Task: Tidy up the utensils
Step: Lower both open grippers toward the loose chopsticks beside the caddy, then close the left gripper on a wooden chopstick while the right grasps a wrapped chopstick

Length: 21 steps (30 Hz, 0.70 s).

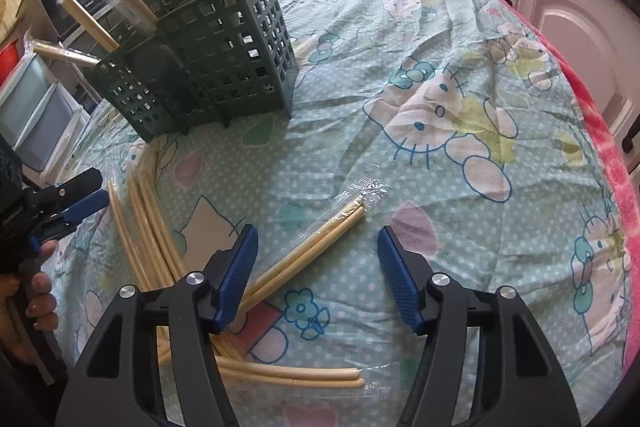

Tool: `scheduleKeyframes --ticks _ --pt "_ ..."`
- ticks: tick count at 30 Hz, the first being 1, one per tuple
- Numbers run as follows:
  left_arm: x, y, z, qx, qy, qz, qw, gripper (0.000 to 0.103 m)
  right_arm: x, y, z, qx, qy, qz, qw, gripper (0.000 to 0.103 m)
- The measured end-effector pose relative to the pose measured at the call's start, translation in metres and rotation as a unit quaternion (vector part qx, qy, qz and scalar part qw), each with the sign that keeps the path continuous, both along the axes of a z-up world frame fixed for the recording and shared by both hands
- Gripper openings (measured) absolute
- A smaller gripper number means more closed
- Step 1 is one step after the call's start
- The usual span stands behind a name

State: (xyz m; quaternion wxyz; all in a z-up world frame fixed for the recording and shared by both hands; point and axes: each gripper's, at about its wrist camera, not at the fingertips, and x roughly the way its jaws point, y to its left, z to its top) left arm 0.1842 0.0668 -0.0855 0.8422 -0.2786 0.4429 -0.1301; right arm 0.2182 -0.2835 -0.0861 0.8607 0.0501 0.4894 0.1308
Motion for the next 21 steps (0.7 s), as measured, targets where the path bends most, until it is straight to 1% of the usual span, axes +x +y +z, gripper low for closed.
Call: scheduleKeyframes --ticks 1,2,3,4,6,7,9,12,14,18,21 --pt "0.002 0.002 -0.002 -0.003 0.004 0.005 1.0 0.051 0.001 -0.001 0.0 0.003 0.002 0.0 1.0 0.057" --pt "0.004 0.004 -0.003 -0.004 0.008 0.011 0.9999 0.047 0.003 -0.001 -0.001 0.009 0.007 0.0 1.0 0.054" --pt "0.006 0.007 -0.005 -0.009 0.012 0.016 0.9998 0.043 0.005 -0.002 -0.002 0.012 0.01 -0.001 1.0 0.053" --pt "0.007 0.01 -0.007 -0.012 0.014 0.02 0.9997 0.041 0.006 -0.003 -0.003 0.015 0.012 -0.003 1.0 0.052" --pt "0.009 0.013 -0.008 -0.012 0.014 0.023 0.9996 0.034 0.01 -0.006 -0.003 0.022 0.017 -0.009 1.0 0.049" --pt "0.009 0.014 -0.009 -0.012 0.014 0.024 0.9995 0.032 0.011 -0.007 -0.004 0.026 0.019 -0.011 0.999 0.048" --pt "0.01 0.016 -0.01 -0.012 0.016 0.027 0.9994 0.025 0.015 -0.01 -0.004 0.038 0.027 -0.018 0.999 0.046" --pt "0.009 0.021 -0.012 -0.014 0.018 0.033 0.9992 0.016 0.021 -0.015 -0.005 0.048 0.036 -0.027 0.998 0.04" --pt "0.008 0.025 -0.014 -0.019 0.02 0.037 0.999 0.012 0.022 -0.016 -0.005 0.052 0.039 -0.03 0.997 0.036" --pt "0.006 0.03 -0.015 -0.023 0.019 0.039 0.9988 0.009 0.024 -0.021 -0.006 0.054 0.043 -0.035 0.997 0.027" --pt "0.006 0.03 -0.015 -0.024 0.018 0.039 0.9988 0.008 0.024 -0.022 -0.006 0.054 0.042 -0.038 0.997 0.025"
